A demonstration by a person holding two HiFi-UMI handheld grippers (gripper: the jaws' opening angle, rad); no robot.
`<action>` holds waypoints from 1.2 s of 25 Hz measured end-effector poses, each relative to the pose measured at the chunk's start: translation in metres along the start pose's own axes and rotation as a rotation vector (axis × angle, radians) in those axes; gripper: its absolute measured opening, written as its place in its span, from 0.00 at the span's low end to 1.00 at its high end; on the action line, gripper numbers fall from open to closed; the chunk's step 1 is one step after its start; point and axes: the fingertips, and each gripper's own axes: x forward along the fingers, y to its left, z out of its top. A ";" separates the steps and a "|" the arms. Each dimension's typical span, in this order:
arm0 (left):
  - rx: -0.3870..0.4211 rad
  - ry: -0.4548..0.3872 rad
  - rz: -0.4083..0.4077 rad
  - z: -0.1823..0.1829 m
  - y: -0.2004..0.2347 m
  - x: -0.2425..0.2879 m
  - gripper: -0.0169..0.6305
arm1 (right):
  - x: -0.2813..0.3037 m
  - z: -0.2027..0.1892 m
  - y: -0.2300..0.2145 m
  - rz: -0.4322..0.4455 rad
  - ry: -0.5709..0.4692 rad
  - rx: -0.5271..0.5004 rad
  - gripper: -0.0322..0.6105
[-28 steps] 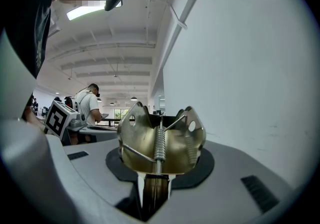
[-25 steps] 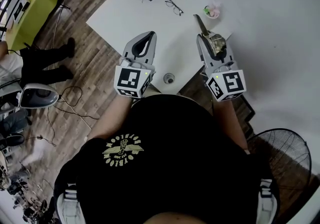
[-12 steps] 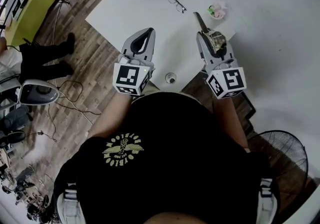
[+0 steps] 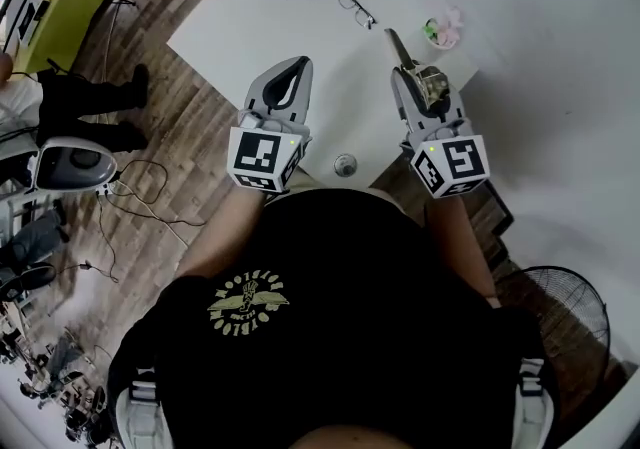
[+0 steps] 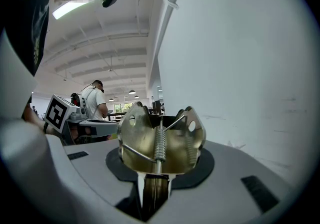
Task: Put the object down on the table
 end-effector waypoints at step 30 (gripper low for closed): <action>-0.067 0.085 -0.029 -0.050 0.022 0.030 0.04 | 0.056 -0.152 -0.028 -0.002 0.296 0.134 0.22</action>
